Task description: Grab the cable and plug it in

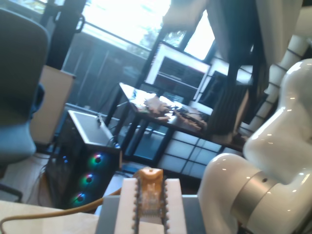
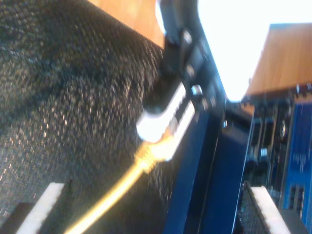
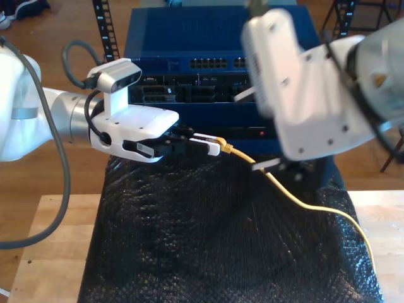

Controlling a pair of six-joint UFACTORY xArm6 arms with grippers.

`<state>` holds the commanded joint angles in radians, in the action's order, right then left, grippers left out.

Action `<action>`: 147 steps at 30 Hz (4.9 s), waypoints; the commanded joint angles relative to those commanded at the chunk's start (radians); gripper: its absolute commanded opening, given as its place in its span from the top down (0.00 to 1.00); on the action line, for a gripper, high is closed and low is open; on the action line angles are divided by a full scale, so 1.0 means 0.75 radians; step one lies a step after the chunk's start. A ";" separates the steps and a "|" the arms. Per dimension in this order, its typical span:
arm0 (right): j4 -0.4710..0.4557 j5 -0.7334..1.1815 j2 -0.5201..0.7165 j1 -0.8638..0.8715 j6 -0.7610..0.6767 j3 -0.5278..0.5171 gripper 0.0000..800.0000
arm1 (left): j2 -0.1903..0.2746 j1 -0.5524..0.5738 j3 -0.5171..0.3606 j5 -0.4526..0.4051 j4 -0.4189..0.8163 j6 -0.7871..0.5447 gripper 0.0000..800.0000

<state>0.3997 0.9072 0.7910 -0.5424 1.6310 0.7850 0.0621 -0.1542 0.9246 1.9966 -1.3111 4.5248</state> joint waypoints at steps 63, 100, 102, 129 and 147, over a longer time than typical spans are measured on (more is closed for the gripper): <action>-0.002 -0.426 0.127 -0.166 -0.006 -0.198 0.21 | -0.170 0.000 -0.004 0.413 -0.254 0.166 0.99; -0.002 -0.540 0.147 -0.200 -0.006 -0.217 0.48 | -0.207 0.004 0.002 0.495 -0.333 0.186 0.99; -0.002 -0.548 0.147 -0.200 -0.006 -0.219 0.48 | -0.207 0.006 0.002 0.495 -0.333 0.186 0.99; -0.002 -0.548 0.147 -0.198 -0.012 -0.221 0.67 | -0.203 0.004 0.014 0.497 -0.331 0.194 0.99; 0.000 -0.550 0.147 -0.198 -0.018 -0.229 0.79 | -0.203 0.004 0.020 0.495 -0.331 0.200 0.99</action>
<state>0.3997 0.4944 0.9014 -0.6912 1.6172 0.6132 -0.0898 -0.1511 0.9400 2.3679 -1.5597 4.6752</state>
